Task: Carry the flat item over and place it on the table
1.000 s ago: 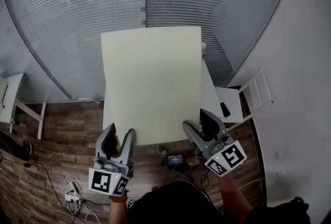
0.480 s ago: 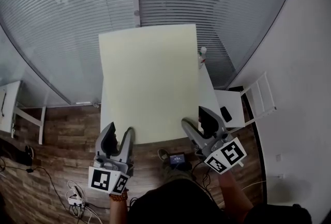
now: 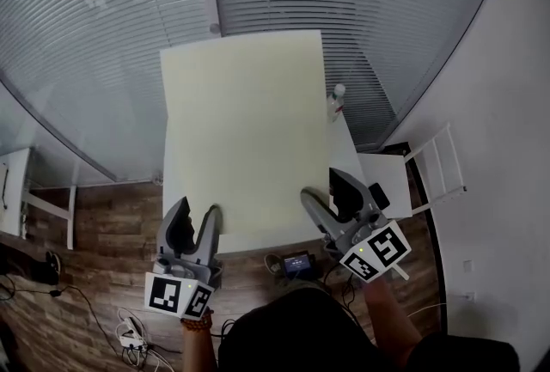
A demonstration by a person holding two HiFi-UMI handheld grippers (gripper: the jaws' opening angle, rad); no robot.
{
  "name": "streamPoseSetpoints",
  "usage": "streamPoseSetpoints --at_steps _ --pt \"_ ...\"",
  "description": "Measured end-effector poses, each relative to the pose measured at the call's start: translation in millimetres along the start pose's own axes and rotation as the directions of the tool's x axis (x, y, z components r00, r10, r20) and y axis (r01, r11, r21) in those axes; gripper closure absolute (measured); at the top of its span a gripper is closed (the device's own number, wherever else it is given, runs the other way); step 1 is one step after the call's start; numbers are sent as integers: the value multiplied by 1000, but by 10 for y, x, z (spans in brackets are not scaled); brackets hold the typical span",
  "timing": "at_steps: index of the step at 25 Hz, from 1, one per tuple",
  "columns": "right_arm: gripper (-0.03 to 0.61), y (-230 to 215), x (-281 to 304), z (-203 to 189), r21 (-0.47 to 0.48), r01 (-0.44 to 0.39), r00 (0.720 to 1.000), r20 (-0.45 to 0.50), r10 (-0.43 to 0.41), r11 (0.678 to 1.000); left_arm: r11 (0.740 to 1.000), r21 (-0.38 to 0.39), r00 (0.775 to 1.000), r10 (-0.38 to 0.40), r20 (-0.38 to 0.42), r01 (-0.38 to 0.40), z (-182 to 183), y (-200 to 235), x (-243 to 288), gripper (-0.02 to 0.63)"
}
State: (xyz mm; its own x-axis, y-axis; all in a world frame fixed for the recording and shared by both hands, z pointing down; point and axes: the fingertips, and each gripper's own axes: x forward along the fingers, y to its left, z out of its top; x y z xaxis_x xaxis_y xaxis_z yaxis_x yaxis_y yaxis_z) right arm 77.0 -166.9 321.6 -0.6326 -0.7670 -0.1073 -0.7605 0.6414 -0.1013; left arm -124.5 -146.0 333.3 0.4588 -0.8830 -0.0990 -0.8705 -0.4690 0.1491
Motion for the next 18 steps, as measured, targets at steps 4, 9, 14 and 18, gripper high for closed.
streamPoseSetpoints --at_steps 4,9,14,18 --pt "337 -265 152 -53 9 3 1000 3 -3 1000 1000 4 1000 -2 -3 2 -74 61 298 410" --pt "337 -521 402 -59 8 -11 1000 8 11 1000 1000 7 1000 11 3 -12 -93 177 595 410" --pt "337 -704 648 -105 14 -27 1000 12 27 1000 1000 9 1000 30 5 -30 -140 333 827 410" --pt "337 -824 755 -142 23 -30 999 10 30 999 999 8 999 38 1 -38 -179 394 966 410"
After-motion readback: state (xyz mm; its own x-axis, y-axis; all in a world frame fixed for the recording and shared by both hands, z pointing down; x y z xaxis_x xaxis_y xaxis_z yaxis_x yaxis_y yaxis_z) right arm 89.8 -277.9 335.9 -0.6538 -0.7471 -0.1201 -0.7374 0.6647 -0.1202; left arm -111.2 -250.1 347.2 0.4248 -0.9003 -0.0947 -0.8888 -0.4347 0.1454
